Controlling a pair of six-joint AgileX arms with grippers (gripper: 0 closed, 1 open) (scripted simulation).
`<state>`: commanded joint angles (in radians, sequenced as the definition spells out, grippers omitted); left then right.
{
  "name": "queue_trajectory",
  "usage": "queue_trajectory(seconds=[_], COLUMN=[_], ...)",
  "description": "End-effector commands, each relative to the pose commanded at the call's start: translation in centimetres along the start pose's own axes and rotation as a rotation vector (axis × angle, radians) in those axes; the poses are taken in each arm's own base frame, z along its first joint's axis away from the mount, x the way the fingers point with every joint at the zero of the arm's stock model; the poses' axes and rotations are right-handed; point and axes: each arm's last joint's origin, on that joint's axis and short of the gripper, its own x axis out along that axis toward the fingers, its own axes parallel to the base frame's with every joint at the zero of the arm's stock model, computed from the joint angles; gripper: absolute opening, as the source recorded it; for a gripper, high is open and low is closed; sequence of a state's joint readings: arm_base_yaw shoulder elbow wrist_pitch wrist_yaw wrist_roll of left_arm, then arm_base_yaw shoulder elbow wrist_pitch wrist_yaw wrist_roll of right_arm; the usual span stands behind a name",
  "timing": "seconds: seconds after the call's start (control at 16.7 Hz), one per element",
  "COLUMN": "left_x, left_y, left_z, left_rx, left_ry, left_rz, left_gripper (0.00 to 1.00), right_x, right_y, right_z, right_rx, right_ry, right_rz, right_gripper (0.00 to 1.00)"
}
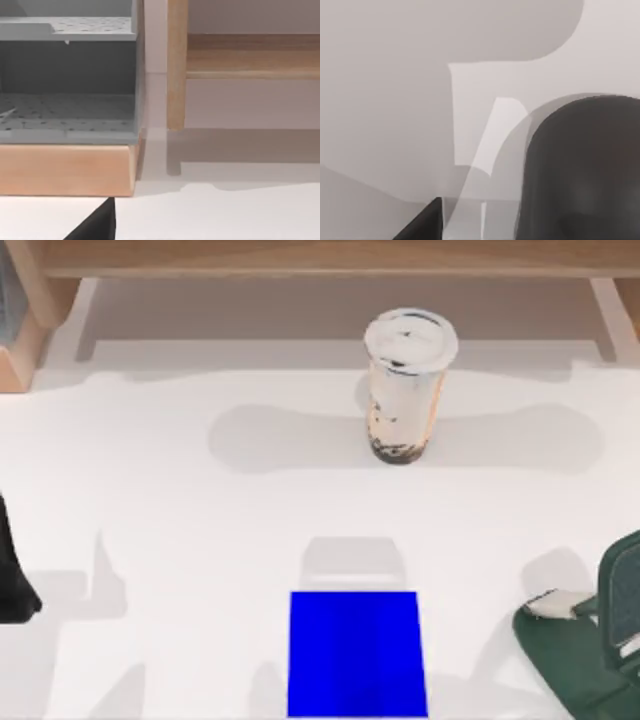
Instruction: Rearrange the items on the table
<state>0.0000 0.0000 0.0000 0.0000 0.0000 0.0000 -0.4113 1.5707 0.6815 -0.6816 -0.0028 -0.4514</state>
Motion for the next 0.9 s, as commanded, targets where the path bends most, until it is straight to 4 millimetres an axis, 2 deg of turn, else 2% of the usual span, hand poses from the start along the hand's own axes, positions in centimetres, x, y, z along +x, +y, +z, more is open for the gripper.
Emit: queue_trajectory(seconds=[0.48, 0.9], left_x=[0.00, 0.00], left_y=[0.00, 0.00], left_z=[0.00, 0.00], left_rx=[0.000, 0.000], left_ry=[0.000, 0.000], left_rz=[0.000, 0.000], left_gripper=[1.00, 1.00], right_x=[0.00, 0.00], right_y=[0.00, 0.00], right_z=[0.00, 0.00], right_rx=[0.000, 0.000], right_ry=[0.000, 0.000], right_rz=[0.000, 0.000], right_gripper=[0.02, 0.00])
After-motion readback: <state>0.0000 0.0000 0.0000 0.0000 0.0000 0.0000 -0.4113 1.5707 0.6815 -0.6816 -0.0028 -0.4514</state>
